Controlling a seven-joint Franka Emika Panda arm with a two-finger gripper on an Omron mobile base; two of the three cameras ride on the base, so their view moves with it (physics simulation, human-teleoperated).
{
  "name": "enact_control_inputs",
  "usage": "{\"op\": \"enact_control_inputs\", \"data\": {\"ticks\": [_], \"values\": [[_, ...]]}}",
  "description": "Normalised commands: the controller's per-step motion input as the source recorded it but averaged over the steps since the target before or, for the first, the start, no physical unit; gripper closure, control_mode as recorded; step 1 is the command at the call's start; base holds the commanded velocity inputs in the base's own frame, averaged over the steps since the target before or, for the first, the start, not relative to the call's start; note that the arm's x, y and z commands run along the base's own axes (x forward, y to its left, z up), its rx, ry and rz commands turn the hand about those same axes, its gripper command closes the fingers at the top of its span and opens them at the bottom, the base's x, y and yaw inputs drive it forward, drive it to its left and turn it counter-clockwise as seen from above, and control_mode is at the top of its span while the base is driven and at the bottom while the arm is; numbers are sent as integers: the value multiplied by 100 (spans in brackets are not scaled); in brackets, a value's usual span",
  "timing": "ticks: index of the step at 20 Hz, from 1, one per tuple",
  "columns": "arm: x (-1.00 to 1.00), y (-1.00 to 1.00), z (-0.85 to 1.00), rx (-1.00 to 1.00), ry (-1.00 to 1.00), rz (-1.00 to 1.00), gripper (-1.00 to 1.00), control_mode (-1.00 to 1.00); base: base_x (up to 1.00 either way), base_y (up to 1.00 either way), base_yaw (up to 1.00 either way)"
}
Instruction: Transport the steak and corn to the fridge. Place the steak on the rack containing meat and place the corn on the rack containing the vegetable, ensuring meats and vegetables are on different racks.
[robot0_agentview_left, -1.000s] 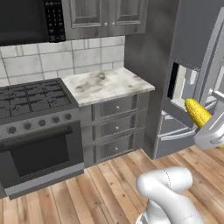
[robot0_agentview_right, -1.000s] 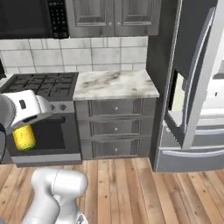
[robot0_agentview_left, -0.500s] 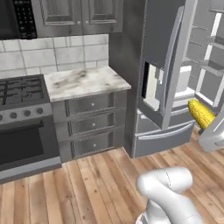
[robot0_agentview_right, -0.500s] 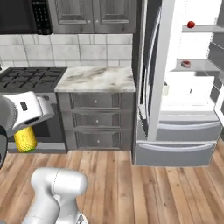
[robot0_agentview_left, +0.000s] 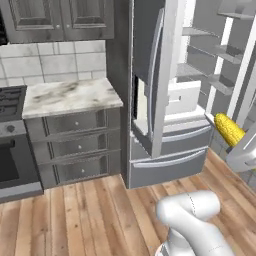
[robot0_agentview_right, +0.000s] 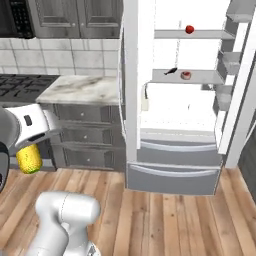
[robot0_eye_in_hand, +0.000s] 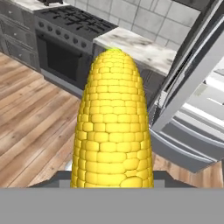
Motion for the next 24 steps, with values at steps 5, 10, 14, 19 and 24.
{"op": "enact_control_inputs", "data": {"ticks": [5, 10, 14, 19, 24], "values": [[0, 0, 0, 0, 0, 0, 100, 100, 8, -91, 8], [0, 0, 0, 0, 0, 0, 100, 100, 28, -78, -15], [0, 0, 0, 0, 0, 0, 100, 100, 46, -49, -6], [0, 0, 0, 0, 0, 0, 100, 100, 99, 3, 0], [0, 0, 0, 0, 0, 0, 100, 100, 38, -36, 1]]}}
